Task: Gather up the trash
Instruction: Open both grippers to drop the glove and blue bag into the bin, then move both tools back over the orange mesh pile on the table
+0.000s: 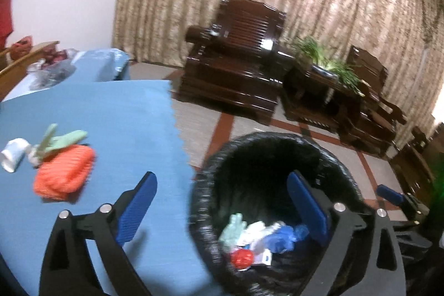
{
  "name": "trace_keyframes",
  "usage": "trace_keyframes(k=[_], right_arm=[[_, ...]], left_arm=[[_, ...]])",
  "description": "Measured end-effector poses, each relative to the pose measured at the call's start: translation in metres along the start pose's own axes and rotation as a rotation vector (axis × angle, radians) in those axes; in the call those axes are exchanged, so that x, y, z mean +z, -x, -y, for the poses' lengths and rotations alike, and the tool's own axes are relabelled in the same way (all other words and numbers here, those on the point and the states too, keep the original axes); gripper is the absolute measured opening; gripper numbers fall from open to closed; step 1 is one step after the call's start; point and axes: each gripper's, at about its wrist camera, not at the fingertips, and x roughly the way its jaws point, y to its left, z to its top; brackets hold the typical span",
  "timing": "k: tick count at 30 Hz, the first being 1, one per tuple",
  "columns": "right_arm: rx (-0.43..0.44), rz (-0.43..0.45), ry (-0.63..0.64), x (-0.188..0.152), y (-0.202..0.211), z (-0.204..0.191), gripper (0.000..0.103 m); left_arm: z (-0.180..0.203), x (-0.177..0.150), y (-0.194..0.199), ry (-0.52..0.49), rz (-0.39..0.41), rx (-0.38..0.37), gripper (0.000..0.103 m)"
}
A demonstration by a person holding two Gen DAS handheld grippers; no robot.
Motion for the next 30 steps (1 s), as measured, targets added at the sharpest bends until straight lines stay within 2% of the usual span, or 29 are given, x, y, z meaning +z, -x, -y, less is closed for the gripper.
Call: trace_keyframes(k=[8, 20, 25, 30], right_arm=[[0.079, 0.030, 0.041, 0.021, -0.002, -0.044, 0.097], [0.230, 0.015, 0.153, 0.042, -0.035, -0.150, 0.097], [0.265, 0.011, 0.184, 0.048, -0.050, -0.187, 0.097], [0.292, 0.007, 0.201, 0.050, -0.066, -0.220, 0.097]], left_arm=[[-0.063, -0.005, 0.041, 0.048, 0.043, 0.157, 0.096], [-0.185, -0.028, 0.087, 0.187, 0.053, 0.399, 0.096], [-0.214, -0.033, 0.091, 0.224, 0.053, 0.438, 0.096], [-0.232, -0.038, 0.085, 0.236, 0.049, 0.444, 0.096]])
